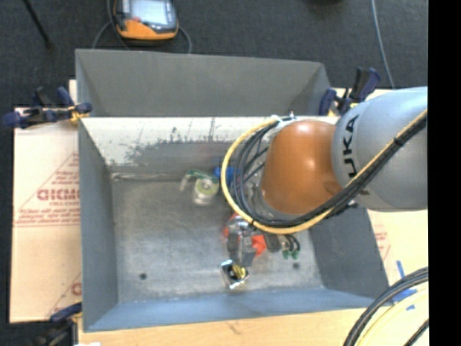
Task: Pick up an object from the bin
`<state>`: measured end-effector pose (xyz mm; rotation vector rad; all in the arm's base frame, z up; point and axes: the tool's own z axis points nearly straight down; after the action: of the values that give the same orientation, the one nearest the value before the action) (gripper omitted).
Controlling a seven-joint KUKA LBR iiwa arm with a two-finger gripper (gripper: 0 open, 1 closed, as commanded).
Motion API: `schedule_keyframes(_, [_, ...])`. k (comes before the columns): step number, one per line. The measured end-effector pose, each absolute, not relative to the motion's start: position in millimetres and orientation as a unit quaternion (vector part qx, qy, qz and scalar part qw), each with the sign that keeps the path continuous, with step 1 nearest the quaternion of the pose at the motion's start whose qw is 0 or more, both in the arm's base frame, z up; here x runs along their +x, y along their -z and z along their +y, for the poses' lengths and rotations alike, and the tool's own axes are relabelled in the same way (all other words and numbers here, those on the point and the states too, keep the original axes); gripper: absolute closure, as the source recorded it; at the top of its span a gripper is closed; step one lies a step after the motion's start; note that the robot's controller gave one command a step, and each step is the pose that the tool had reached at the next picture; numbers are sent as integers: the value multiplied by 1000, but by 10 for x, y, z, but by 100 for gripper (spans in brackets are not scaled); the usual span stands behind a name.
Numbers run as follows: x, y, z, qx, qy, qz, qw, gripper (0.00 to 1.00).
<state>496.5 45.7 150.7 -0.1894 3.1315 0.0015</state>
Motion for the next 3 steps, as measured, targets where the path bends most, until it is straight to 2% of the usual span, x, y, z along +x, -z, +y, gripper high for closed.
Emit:
schedule_keyframes(1, [4970,-1482,455,-60,-1,998,1,0])
schedule_keyframes(2, [4869,-712,398,-98,0,995,-1,0])
schedule_keyframes(3, [4884,-752,403,-96,0,995,2,100])
